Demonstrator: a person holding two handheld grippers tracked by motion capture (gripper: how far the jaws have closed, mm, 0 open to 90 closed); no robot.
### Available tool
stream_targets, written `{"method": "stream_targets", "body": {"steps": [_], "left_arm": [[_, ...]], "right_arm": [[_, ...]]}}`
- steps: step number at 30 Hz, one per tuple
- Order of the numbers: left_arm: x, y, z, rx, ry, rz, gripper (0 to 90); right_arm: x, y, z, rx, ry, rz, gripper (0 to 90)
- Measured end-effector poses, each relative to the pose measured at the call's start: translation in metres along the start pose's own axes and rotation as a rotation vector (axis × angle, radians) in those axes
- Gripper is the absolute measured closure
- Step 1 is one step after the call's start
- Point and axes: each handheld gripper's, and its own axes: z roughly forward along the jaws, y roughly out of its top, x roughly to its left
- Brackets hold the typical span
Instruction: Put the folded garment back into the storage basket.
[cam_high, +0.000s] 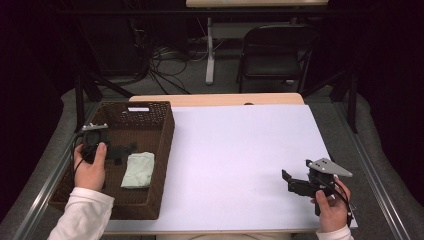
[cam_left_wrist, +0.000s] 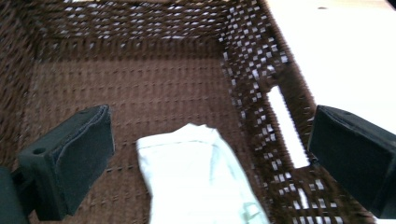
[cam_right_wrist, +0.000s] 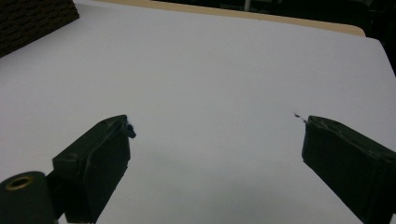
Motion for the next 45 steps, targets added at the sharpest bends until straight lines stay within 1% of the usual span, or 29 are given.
{"method": "stream_targets", "body": {"steps": [4,6,9,12,23,26,27,30,33,36,39,45], "left_arm": [[-0.011,0.002,-0.002,0.000,-0.027,0.033,0.4],[-0.017,0.002,-0.003,-0.010,-0.034,0.048,0.4],[-0.026,0.003,-0.003,-0.007,-0.049,0.072,0.4],[-0.035,0.004,-0.003,-0.013,-0.064,0.082,0.4],[-0.067,0.010,-0.003,-0.021,-0.129,0.150,0.4],[-0.075,0.011,-0.001,-0.016,-0.144,0.175,0.4],[-0.077,0.011,0.000,-0.016,-0.151,0.173,0.4],[-0.083,0.011,0.003,-0.016,-0.164,0.188,0.4],[-0.090,0.013,0.006,-0.021,-0.178,0.190,0.4],[-0.097,0.015,0.010,-0.022,-0.193,0.202,0.4],[-0.103,0.016,0.013,-0.025,-0.206,0.226,0.4],[-0.117,0.016,0.021,-0.015,-0.223,0.262,0.4]], "right_arm": [[0.000,0.000,0.000,0.001,0.000,0.000,7.5],[0.000,0.000,0.000,0.001,0.000,0.002,7.5],[0.000,0.000,0.000,0.000,0.002,0.000,7.5],[0.000,0.000,0.000,0.002,0.002,0.000,7.5],[0.000,0.000,0.000,0.001,0.003,0.000,7.5],[0.000,0.000,0.000,-0.004,0.003,0.000,7.5],[0.000,0.000,0.000,-0.004,0.004,-0.001,7.5],[0.000,0.000,0.000,0.002,0.003,0.000,7.5],[0.000,0.000,0.000,0.001,0.004,-0.001,7.5],[0.000,0.000,0.000,0.002,0.005,0.000,7.5],[0.000,0.000,0.000,0.000,0.003,0.001,7.5],[-0.001,0.000,0.000,-0.001,0.007,0.003,7.5]]}}
